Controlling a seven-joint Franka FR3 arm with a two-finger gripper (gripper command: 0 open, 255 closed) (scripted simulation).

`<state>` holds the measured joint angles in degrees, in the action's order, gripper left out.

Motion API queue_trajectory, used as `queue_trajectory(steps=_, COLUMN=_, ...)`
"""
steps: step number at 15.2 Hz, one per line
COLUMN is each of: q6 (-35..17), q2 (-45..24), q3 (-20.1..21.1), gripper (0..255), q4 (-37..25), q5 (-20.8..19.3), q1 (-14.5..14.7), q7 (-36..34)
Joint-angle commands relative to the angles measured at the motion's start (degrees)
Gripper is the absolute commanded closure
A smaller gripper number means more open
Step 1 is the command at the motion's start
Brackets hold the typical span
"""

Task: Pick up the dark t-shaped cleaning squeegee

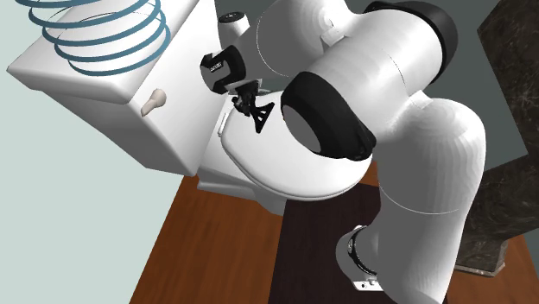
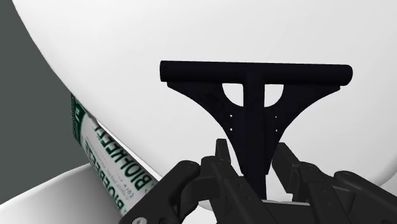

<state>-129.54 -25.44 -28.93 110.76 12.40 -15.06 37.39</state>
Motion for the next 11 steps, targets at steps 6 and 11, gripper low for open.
queue_trajectory(steps=6, q6=4.17, q2=3.67, q3=-1.27, gripper=255, q4=-0.86, q5=-2.27, q1=1.09, q7=-1.35)
queue_trajectory(steps=11, q6=6.12, q2=5.06, q3=-1.71, gripper=255, q4=-1.60, q5=-3.16, q1=1.42, q7=-1.86)
